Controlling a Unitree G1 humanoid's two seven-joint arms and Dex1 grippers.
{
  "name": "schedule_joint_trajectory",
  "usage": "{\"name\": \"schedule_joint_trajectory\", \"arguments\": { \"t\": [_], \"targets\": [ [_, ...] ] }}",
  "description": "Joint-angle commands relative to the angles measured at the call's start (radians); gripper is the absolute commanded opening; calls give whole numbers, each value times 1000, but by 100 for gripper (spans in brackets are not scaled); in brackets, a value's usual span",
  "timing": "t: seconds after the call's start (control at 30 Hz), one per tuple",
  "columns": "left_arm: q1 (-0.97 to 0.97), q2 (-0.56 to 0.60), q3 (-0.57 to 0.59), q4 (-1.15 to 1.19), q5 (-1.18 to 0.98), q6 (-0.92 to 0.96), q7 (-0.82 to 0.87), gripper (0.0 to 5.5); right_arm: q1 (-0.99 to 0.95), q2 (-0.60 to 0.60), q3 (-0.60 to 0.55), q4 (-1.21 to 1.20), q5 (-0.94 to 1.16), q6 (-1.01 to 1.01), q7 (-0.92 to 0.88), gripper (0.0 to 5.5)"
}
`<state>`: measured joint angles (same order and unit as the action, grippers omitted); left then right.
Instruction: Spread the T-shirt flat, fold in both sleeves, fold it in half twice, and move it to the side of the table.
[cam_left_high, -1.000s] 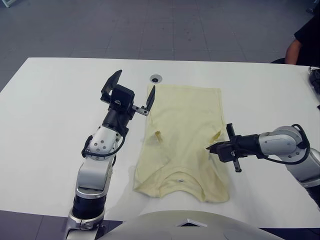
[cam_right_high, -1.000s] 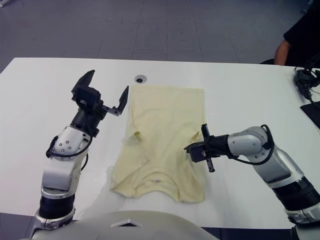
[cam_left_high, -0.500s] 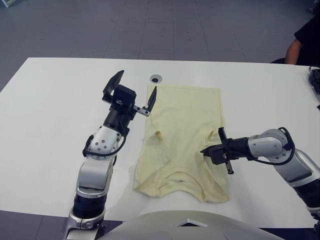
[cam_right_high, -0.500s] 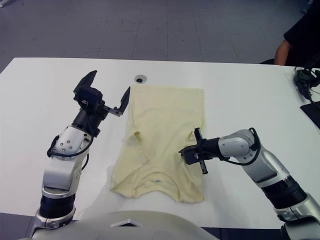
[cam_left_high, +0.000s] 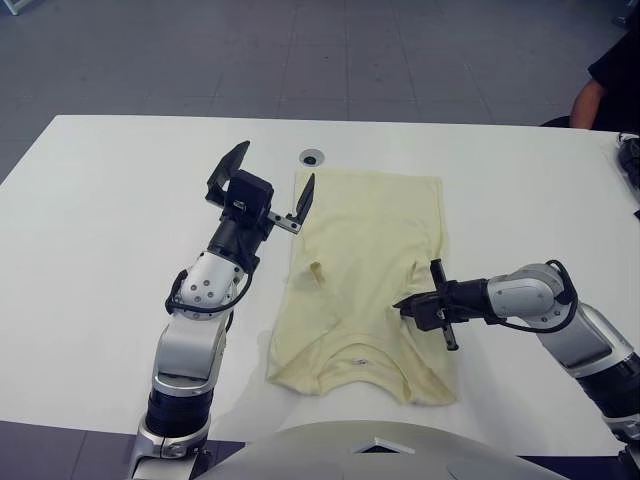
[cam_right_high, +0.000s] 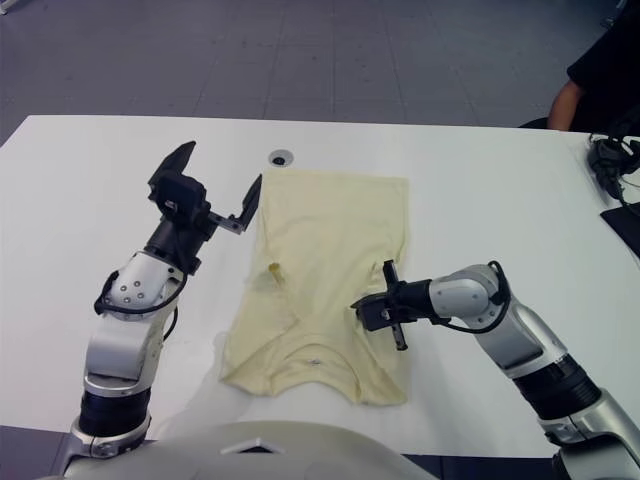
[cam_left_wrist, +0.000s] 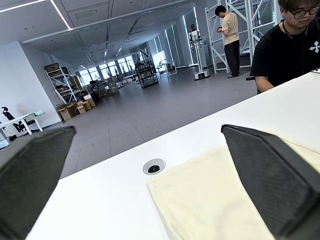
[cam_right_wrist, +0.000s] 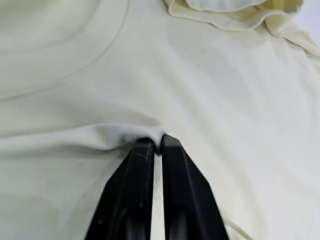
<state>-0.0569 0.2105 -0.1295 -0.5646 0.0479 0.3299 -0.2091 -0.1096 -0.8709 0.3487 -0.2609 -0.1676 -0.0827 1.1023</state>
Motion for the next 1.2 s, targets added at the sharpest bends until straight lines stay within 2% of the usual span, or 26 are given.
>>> {"name": "schedule_joint_trajectory", "arguments": {
  "t": [0.03,0.4,0.5,0.7,0.87,0.97,1.07,1.2],
  "targets": [
    [-1,5,-12,-9,8,18,-7,540,12,5,-15,-14,12,27,-11,102],
    [10,24,-23,-5,9,20,-28,540,127,-25,-165,-95,93,95,-72,284],
    [6,43,-29,-3,6,20,-56,540,202,-28,-239,-157,125,132,-102,330],
    [74,205,-36,-101,-37,52,-236,540,508,29,-431,-448,269,329,-181,440],
    [288,411,-14,-254,-98,47,-432,540,766,93,-527,-665,303,579,-274,528],
    [453,518,25,-320,-116,-4,-525,540,867,89,-549,-762,334,640,-266,538],
    [565,588,43,-349,-117,-62,-592,540,962,34,-515,-784,278,618,-246,538],
    [681,669,28,-342,-48,-159,-642,540,994,-17,-489,-779,214,628,-244,538]
  ]
}}
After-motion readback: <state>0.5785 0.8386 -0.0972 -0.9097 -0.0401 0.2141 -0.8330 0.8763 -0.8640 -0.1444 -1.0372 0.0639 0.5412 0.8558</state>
